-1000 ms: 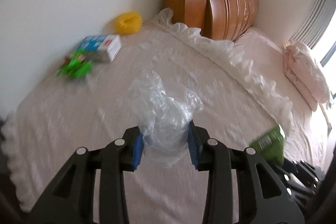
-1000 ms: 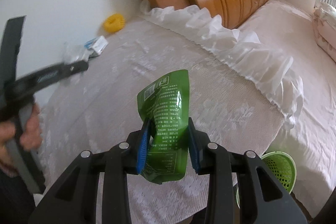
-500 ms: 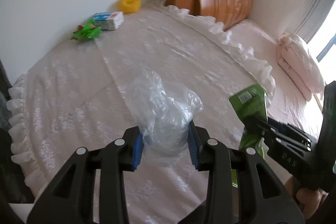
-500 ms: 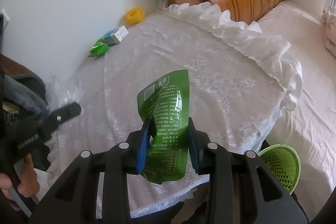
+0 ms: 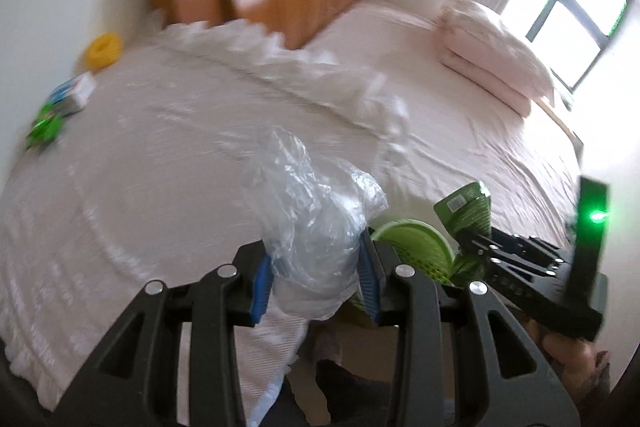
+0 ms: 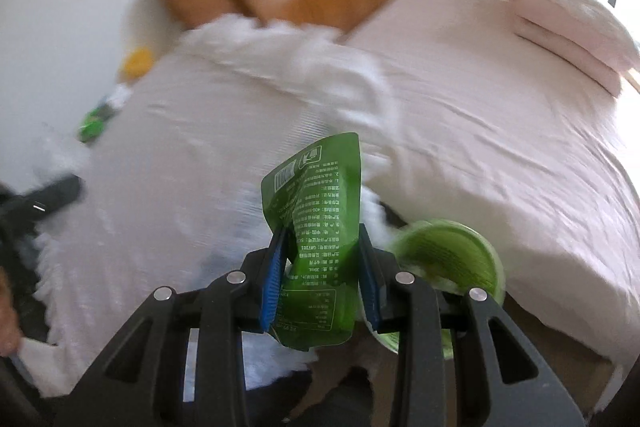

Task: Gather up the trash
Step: 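Open both tools to drop the pouch and plastic bag into the wastebasket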

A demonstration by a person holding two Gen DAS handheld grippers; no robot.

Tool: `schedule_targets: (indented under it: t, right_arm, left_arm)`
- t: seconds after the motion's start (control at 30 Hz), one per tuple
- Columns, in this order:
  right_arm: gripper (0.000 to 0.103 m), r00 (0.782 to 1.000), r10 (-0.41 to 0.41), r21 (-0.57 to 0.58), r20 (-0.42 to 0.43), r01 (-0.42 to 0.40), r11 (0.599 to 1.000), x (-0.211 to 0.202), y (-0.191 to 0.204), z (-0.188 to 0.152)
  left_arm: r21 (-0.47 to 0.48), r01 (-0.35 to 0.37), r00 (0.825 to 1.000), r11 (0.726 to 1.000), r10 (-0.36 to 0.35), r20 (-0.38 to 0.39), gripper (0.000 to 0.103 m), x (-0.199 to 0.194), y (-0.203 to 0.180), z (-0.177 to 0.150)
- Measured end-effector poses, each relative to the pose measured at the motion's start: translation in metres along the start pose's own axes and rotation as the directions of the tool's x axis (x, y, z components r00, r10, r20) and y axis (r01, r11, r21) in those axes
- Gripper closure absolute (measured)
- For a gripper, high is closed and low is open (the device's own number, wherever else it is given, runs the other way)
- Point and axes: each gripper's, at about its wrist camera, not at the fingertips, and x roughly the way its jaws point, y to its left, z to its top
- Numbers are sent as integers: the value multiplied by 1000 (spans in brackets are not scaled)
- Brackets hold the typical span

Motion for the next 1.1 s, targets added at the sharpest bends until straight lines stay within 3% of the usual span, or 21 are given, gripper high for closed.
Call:
schedule_targets:
  t: [0.33, 0.4, 0.47, 0.57, 0.73, 0.9, 1.1]
  right_arm:
    - [68, 983, -125, 134, -133, 143, 981, 68, -83, -25]
    - [60, 978, -127, 131, -167, 149, 980, 82, -93, -29]
    - [34, 969, -165, 109, -183, 187, 976, 93, -99, -33]
    - [24, 962, -190, 89, -197, 210, 974, 96, -105, -34]
    - [6, 967, -212, 132, -144, 231, 964, 72, -116, -36]
    - [3, 969, -228, 230, -94, 244, 942, 29, -147, -44]
    - [3, 959, -273, 323, -76, 283, 903, -13, -185, -53]
  left_arm:
    - [175, 73, 997, 982, -66, -47, 68, 22, -73, 6]
    - [198, 81, 996, 977, -71, -55, 68, 25, -82, 6]
    - [224, 86, 995, 971, -74, -62, 68, 26, -89, 5]
    - [247, 93, 994, 964, -77, -73, 68, 29, -99, 4]
    - [273, 118, 990, 955, -93, -102, 67, 40, -108, 3]
    - [318, 150, 984, 936, -110, -139, 67, 59, -132, 4]
    - [368, 217, 964, 904, -140, -224, 66, 102, -174, -4]
